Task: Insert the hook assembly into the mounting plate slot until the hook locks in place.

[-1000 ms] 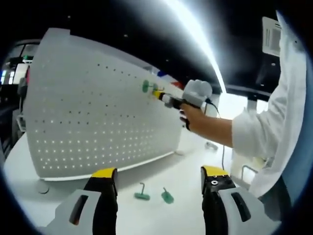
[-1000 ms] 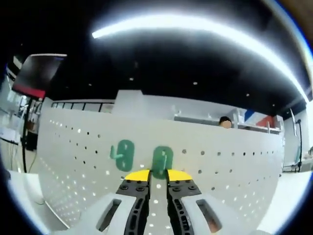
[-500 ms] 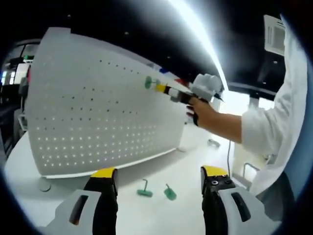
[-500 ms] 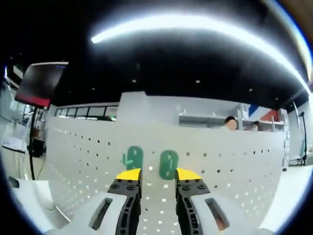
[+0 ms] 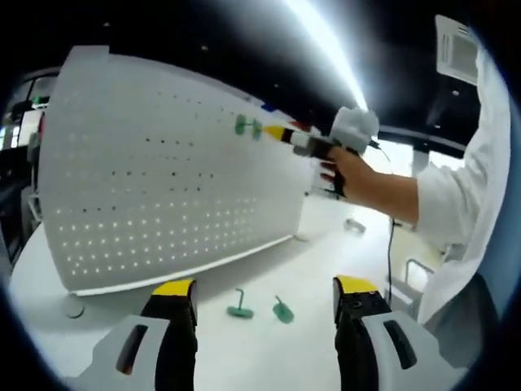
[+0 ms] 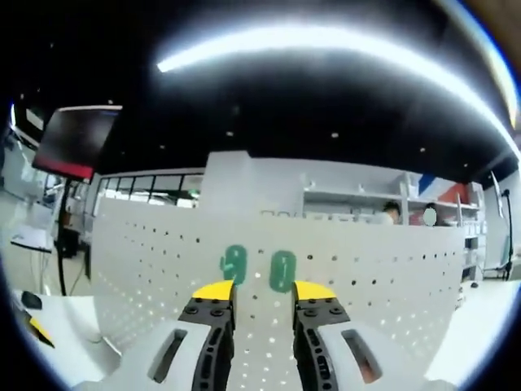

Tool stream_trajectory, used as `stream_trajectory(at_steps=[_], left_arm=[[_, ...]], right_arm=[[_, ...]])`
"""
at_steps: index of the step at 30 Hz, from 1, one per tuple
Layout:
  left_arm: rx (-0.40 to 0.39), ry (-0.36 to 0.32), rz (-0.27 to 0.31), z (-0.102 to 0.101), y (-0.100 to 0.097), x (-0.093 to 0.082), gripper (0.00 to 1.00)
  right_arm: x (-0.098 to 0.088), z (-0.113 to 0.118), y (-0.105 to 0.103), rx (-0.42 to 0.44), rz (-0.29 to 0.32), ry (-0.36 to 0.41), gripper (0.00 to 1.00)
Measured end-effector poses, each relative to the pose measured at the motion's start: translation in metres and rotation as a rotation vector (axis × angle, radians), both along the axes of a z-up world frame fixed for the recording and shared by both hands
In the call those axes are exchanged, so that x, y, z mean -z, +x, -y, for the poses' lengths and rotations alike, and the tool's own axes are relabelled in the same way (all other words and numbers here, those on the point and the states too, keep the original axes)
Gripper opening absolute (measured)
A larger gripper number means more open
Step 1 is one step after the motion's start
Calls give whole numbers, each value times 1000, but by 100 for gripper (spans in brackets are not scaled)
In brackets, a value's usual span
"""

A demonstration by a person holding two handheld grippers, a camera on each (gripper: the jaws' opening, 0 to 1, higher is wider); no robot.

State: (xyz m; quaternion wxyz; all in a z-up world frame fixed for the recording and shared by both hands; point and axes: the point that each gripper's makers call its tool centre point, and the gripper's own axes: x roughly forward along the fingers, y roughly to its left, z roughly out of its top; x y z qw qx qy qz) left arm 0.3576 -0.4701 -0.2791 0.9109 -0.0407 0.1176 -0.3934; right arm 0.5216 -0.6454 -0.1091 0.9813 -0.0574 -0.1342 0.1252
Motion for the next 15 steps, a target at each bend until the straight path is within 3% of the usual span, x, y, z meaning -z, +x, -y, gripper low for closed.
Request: stream_trajectory(at_steps=[7, 10, 15], left_arm=[[2, 31, -10, 0, 0, 7, 69], [3, 48, -14, 0, 0, 10, 68], [1, 66, -18, -1, 0, 14, 68]], right_arm=[[6, -1, -18, -26, -21, 0, 24], [22, -10, -27, -67, -81, -16, 22], [41, -17, -36, -108, -130, -40, 19]])
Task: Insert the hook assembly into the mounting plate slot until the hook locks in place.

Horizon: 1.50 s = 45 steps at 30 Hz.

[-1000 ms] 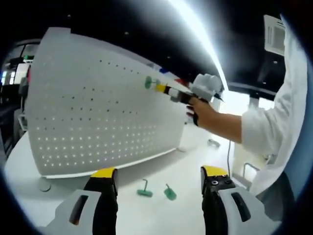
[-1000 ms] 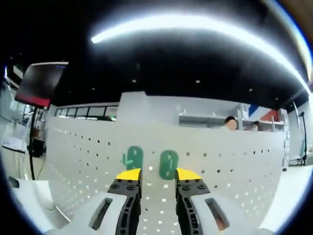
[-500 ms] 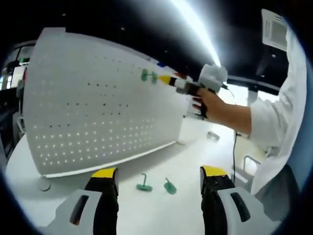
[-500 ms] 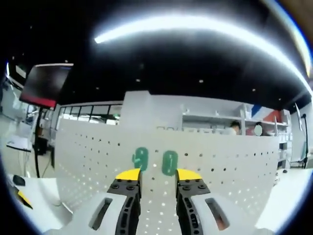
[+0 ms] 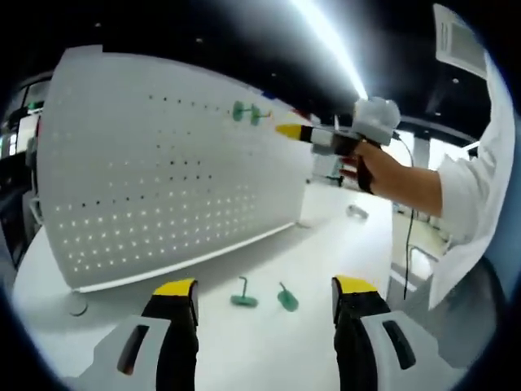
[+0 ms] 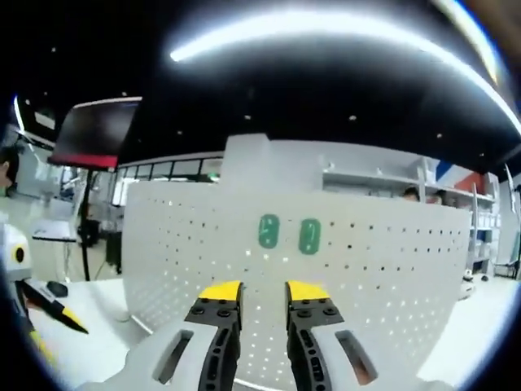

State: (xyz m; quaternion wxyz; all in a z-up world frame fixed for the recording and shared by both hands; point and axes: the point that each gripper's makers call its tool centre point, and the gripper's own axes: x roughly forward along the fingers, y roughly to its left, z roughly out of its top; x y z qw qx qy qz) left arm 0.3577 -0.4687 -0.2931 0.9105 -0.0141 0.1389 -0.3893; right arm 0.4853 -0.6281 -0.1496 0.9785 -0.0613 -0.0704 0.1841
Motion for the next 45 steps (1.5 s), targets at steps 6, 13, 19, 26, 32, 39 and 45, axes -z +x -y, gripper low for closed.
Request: stream_trajectory(at_steps=[6, 13, 19, 26, 32, 39, 45], left_arm=[[-1, 18, 4, -1, 0, 2, 68], [-3, 33, 17, -3, -2, 0, 68], [-4, 40, 23, -3, -3, 0, 68], [-2, 32, 27, -3, -3, -2, 69], [4, 30, 37, -2, -3, -5, 69], [-6, 18, 41, -4, -1, -8, 70], [2, 15, 43, -2, -2, -9, 70]], right_arm=[[9, -11, -8, -56, -40, -29, 19], [34, -39, -22, -190, -153, -91, 17], [52, -55, -31, -266, -232, -128, 16], [87, -70, -34, -343, -372, -140, 14], [130, -84, -39, -445, -544, -207, 14], [161, -91, -35, -490, -633, -254, 14], [188, -85, -35, -517, -718, -297, 14]])
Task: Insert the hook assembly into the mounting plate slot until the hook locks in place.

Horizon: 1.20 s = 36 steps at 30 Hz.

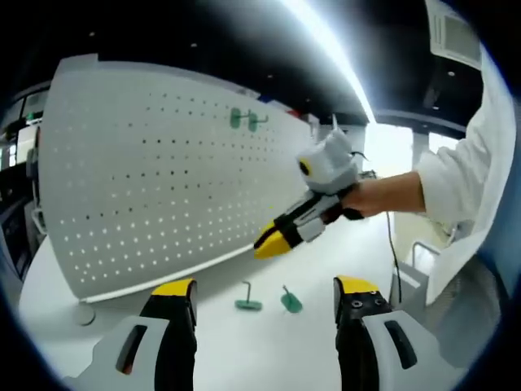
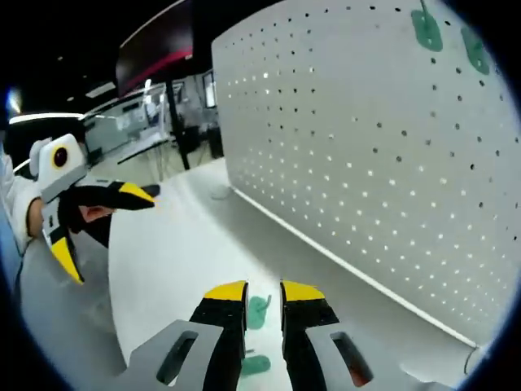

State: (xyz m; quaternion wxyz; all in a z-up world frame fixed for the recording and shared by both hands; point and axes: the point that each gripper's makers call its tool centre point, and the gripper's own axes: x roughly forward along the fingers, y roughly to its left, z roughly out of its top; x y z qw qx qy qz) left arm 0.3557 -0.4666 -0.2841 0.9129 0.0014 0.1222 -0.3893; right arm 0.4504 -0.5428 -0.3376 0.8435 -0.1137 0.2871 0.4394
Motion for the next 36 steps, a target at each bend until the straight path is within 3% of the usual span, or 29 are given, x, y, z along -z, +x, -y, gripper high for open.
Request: stream_trajectory(at_steps=[5, 9, 17, 36], left_arm=[[10, -12, 11, 3, 0, -4, 71], [15, -4, 12, 3, -1, -3, 71], [11, 25, 18, 0, -1, 0, 71], [-8, 34, 23, -5, 2, -2, 71]], right_arm=[[14, 3, 1, -27, -56, -39, 13], [27, -1, 1, -58, -135, -61, 13], [41, -12, 4, -109, -191, -114, 12], [70, -15, 0, -137, -366, -217, 7]])
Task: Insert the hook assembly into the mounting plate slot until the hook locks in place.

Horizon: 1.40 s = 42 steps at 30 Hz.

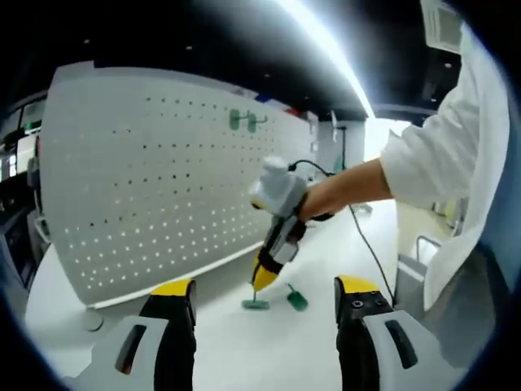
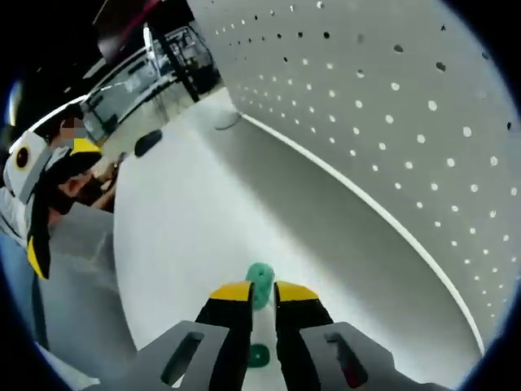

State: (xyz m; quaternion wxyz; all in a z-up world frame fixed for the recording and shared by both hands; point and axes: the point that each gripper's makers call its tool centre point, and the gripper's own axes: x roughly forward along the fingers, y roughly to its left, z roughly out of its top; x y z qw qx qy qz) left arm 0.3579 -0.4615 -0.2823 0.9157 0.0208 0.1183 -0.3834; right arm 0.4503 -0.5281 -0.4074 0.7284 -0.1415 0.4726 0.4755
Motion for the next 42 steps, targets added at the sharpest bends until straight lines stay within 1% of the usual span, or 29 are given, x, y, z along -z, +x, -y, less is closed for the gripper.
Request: stream_trajectory(at_steps=[2, 7, 15, 18, 29, 32, 37, 40, 42], left_arm=[[-2, 1, 0, 0, 0, 0, 70], [-8, 3, -1, -2, 0, 0, 70], [-20, -7, 1, -5, 2, -2, 70], [-24, -11, 4, -5, 2, -3, 70], [-24, -18, -2, -5, 3, -3, 70], [-27, -22, 0, -6, 3, -4, 69], [-32, -23, 1, -8, 4, -4, 69], [-30, -22, 1, -7, 3, -4, 69], [-27, -23, 1, -6, 3, -4, 69]], right_arm=[[3, 0, -1, -3, -14, -10, 7], [6, -5, -3, -7, -27, -14, 6], [16, -4, -5, -20, -57, -65, 5], [16, -5, -4, -15, -55, -62, 5], [22, -5, -5, -11, -76, -75, 3], [23, -7, -5, -9, -74, -65, 1], [23, -7, -6, -3, -77, -69, 1], [20, -8, -6, 2, -59, -53, 1], [15, -8, -6, 18, -38, -31, 1]])
